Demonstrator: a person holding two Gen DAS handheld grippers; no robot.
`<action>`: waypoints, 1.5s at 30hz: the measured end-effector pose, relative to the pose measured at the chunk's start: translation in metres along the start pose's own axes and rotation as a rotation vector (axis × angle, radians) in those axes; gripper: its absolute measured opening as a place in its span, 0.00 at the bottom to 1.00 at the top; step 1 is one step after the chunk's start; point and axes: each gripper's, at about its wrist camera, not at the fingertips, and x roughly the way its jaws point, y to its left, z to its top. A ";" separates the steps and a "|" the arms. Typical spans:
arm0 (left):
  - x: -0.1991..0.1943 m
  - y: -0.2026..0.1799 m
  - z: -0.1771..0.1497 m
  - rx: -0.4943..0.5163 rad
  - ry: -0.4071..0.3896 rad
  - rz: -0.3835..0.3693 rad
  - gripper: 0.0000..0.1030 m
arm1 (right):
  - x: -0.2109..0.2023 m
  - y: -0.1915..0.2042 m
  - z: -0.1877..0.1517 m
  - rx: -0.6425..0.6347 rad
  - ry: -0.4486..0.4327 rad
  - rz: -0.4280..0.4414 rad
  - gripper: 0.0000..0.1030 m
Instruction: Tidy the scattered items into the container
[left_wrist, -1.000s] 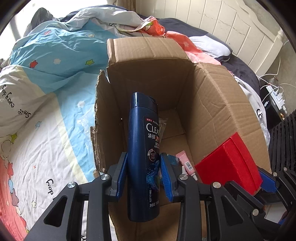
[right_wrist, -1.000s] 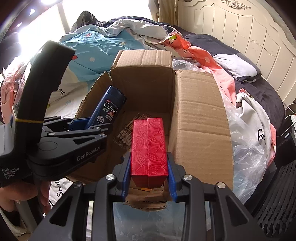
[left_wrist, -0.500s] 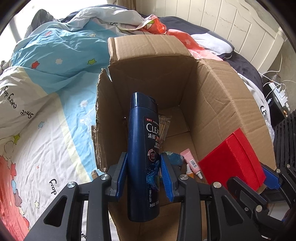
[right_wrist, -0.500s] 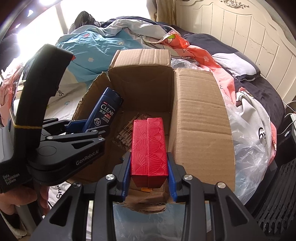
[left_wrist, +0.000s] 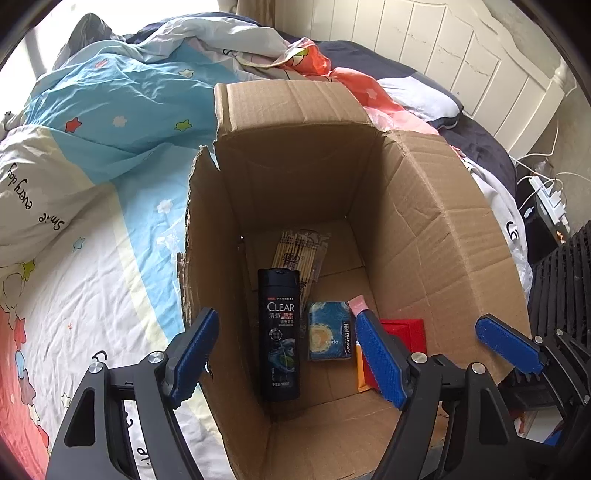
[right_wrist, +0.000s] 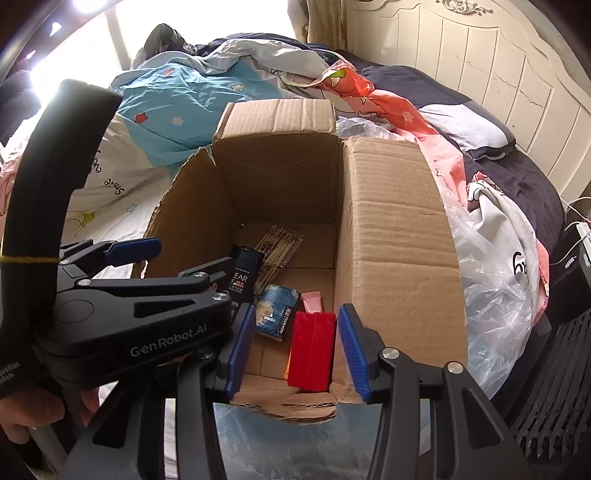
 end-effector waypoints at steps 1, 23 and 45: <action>-0.001 0.000 0.000 -0.003 -0.002 -0.001 0.77 | -0.001 0.000 0.000 0.003 -0.001 0.004 0.44; -0.047 0.047 -0.019 -0.099 -0.056 0.049 1.00 | -0.025 0.015 -0.001 0.020 -0.069 0.004 0.75; -0.081 0.078 -0.059 -0.104 -0.038 0.126 1.00 | -0.049 0.047 -0.013 -0.022 -0.089 0.002 0.75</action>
